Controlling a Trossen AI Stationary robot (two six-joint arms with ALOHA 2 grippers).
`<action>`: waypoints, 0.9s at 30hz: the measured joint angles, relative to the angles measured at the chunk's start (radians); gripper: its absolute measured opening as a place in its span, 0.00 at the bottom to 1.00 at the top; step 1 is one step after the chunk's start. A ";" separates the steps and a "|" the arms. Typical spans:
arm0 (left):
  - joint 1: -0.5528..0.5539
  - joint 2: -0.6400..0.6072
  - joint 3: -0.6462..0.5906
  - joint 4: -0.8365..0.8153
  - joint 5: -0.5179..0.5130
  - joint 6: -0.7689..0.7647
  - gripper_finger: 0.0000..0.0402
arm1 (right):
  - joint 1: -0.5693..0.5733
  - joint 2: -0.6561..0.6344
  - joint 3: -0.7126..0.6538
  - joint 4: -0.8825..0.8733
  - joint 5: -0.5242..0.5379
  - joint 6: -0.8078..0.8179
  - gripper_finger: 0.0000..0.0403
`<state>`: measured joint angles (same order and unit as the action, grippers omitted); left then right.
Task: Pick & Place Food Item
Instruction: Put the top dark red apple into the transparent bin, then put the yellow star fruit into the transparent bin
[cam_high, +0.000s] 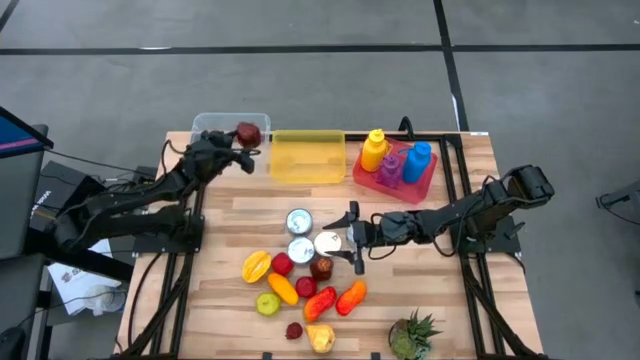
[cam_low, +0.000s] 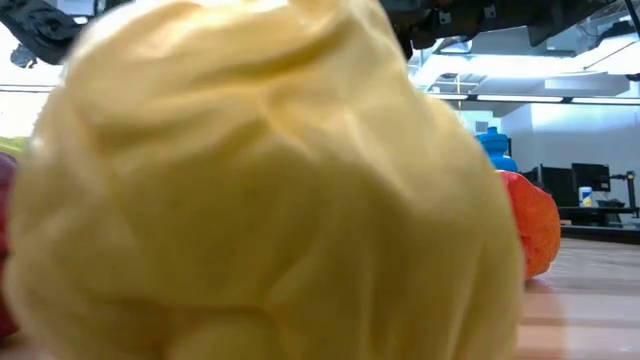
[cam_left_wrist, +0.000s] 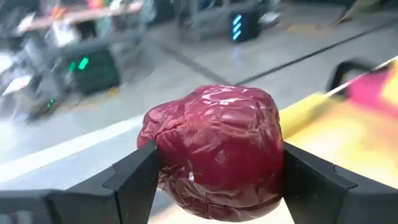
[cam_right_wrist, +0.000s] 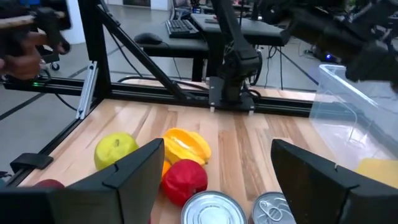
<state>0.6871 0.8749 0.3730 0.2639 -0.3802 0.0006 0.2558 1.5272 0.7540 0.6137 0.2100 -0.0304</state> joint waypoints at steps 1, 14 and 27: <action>0.018 0.020 0.000 -0.010 -0.013 -0.007 0.69 | 0.000 0.000 0.000 -0.003 0.000 0.003 0.71; 0.066 0.089 0.001 -0.018 0.038 0.026 0.91 | -0.001 0.000 0.000 -0.034 0.000 0.005 0.71; -0.028 -0.029 0.001 -0.034 0.204 0.029 0.91 | -0.001 0.000 0.000 -0.040 0.000 0.005 0.71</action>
<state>0.6588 0.8456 0.3737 0.2298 -0.1765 0.0292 0.2550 1.5272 0.7544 0.5734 0.2100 -0.0257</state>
